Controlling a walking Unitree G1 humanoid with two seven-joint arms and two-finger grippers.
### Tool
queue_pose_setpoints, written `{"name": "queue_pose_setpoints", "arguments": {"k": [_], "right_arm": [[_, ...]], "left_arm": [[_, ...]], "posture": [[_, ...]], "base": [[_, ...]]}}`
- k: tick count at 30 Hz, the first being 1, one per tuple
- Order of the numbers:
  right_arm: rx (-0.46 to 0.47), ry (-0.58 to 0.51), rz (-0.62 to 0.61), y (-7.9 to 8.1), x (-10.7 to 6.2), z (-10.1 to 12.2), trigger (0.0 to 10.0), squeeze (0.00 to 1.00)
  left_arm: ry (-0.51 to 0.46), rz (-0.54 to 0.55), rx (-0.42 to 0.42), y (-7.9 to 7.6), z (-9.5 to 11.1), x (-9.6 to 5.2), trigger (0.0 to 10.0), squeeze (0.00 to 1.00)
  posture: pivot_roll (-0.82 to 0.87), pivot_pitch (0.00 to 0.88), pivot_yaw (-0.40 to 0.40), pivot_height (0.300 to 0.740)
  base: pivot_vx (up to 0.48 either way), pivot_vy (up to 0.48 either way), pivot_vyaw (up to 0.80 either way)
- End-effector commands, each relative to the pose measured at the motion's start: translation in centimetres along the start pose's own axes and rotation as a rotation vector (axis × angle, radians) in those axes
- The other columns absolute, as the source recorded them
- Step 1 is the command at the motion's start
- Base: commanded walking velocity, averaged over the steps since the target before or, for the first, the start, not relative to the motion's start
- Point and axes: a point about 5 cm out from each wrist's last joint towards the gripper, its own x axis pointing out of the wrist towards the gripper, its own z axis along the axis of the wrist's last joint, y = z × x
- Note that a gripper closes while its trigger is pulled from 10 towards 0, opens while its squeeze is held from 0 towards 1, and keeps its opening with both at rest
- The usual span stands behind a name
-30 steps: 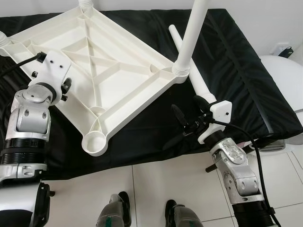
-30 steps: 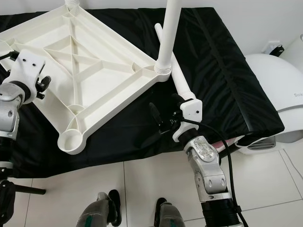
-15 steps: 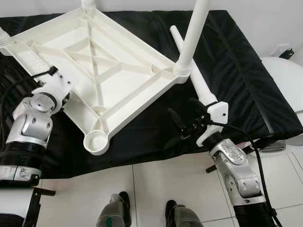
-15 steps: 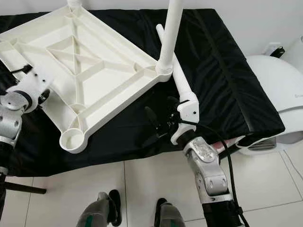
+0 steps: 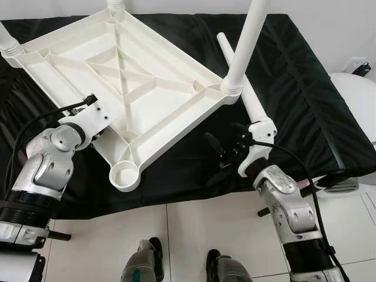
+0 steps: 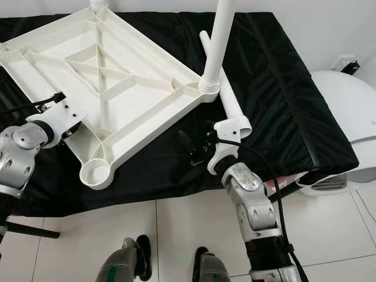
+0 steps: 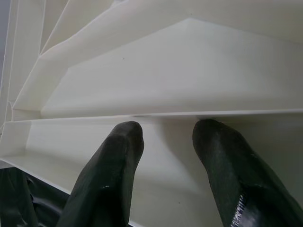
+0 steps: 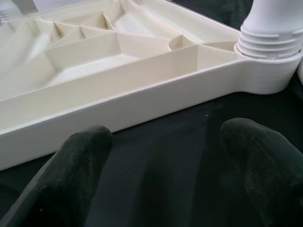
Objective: Building children table
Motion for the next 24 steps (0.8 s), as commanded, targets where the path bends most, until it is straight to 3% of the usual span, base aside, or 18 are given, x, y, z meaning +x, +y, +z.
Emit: {"name": "queue_pose_setpoints", "arguments": {"k": [1,10,17,24], "right_arm": [[-0.013,0.043,-0.034,-0.6,0.2,-0.7,10.0,0.00],[-0.022,0.102,-0.116,-2.3,1.2,-1.4,10.0,0.00],[-0.028,0.103,-0.127,-2.9,1.7,-1.3,10.0,0.00],[-0.025,0.046,-0.026,-2.0,2.6,-0.9,10.0,0.00]], "left_arm": [[-0.040,-0.223,0.011,-2.8,0.5,-0.1,10.0,0.00],[-0.098,-0.317,0.038,-4.3,1.5,-1.4,10.0,0.00],[-0.110,-0.328,0.049,-4.7,1.8,-1.7,10.0,0.00],[-0.101,-0.305,0.036,-4.6,1.9,-1.7,10.0,0.00]], "posture": [[0.01,0.238,0.001,0.740],[0.02,0.246,-0.006,0.740],[0.02,0.251,-0.008,0.740],[0.02,0.257,-0.008,0.740]], "base": [[0.000,0.000,0.00],[0.000,0.000,0.00],[0.000,0.000,0.00],[0.000,0.000,0.00]]}}
